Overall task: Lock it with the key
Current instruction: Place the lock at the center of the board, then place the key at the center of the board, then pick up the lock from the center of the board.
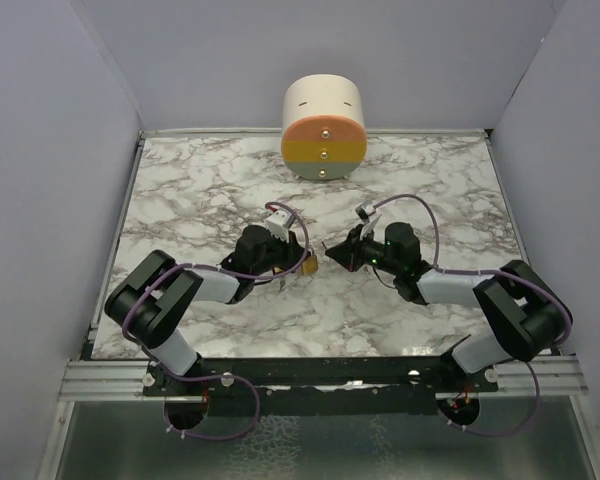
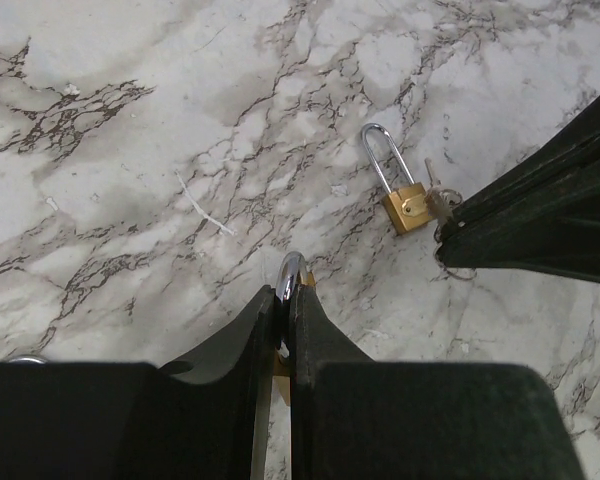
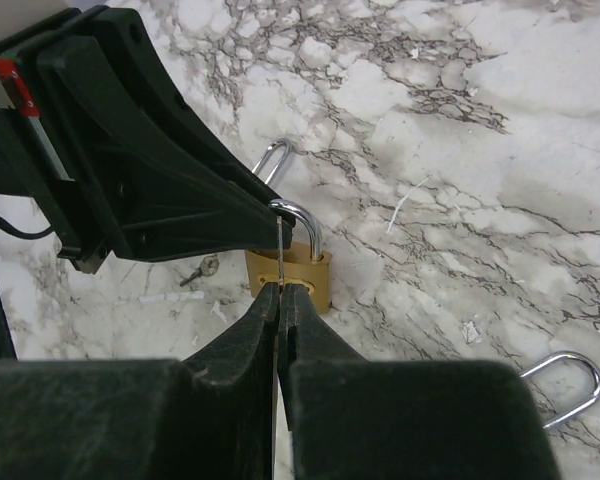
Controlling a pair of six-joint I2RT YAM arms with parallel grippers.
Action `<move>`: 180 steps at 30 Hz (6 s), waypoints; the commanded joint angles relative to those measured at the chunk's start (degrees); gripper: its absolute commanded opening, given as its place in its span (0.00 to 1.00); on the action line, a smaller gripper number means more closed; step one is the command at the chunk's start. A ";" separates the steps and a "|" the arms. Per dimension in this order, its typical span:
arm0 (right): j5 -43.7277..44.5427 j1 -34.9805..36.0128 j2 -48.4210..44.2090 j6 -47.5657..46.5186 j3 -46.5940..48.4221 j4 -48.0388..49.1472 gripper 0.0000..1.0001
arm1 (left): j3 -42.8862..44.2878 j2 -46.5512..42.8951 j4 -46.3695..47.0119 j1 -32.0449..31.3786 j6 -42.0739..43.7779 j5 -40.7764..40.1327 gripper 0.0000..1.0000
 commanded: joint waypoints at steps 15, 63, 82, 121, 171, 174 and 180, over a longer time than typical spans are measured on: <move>8.61 2.07 9.82 -1.83 6.65 -2.23 0.02 | 6.34 10.07 4.52 3.04 1.60 1.14 0.16; 7.32 5.90 -5.11 -3.08 13.84 -2.39 1.00 | -1.40 -24.63 -10.79 15.23 4.14 -9.36 0.74; 20.97 18.51 7.34 -9.33 28.02 -26.83 1.00 | -9.25 -39.08 -15.04 22.81 -1.67 -9.85 0.81; 38.07 26.73 31.03 -0.40 41.03 -37.93 0.94 | -12.86 -37.13 -13.95 24.04 -2.67 -8.83 0.79; 49.53 30.94 30.92 -5.29 40.61 -43.32 0.01 | -13.68 -38.92 -12.15 24.83 -4.86 -10.68 0.80; 49.46 30.94 28.68 -7.41 40.44 -40.64 0.01 | -13.17 -39.95 -12.84 24.84 -4.46 -10.58 0.80; 48.95 30.90 22.09 -10.90 37.35 -33.70 0.01 | -11.59 -41.06 -15.00 24.84 -3.57 -10.68 0.80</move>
